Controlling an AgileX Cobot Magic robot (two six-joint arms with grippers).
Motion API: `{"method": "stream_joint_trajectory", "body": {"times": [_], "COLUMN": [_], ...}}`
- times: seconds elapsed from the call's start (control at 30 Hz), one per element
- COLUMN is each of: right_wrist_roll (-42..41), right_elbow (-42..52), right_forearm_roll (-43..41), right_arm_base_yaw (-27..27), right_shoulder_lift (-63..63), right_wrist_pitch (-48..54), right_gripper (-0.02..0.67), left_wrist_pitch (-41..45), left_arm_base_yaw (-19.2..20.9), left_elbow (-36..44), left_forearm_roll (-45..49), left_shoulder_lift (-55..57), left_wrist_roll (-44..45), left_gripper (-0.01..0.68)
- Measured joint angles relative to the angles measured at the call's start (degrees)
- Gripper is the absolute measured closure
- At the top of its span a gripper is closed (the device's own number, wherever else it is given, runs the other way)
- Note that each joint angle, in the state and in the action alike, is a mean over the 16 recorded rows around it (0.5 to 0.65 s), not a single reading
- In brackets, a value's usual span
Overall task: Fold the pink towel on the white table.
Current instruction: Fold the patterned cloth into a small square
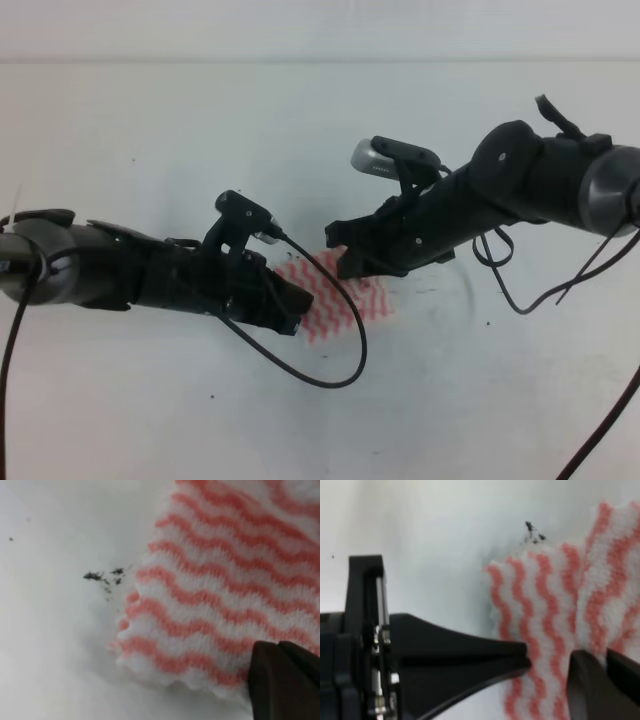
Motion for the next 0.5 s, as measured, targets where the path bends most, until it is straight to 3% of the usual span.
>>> {"method": "stream_joint_trajectory", "body": {"times": [0.5], "right_wrist_roll": [0.04], "right_elbow": [-2.50], "right_forearm_roll": [-0.13], "right_arm_base_yaw": [1.92], "right_shoulder_lift": [2.63], "right_wrist_pitch": [1.16], "right_gripper": [0.650], "left_wrist_pitch": [0.50], "left_arm_base_yaw": [0.00], "left_elbow": [0.07], "left_forearm_roll": [-0.14], "left_shoulder_lift": [0.07], "left_wrist_roll": [0.28], "left_gripper": [0.673]}}
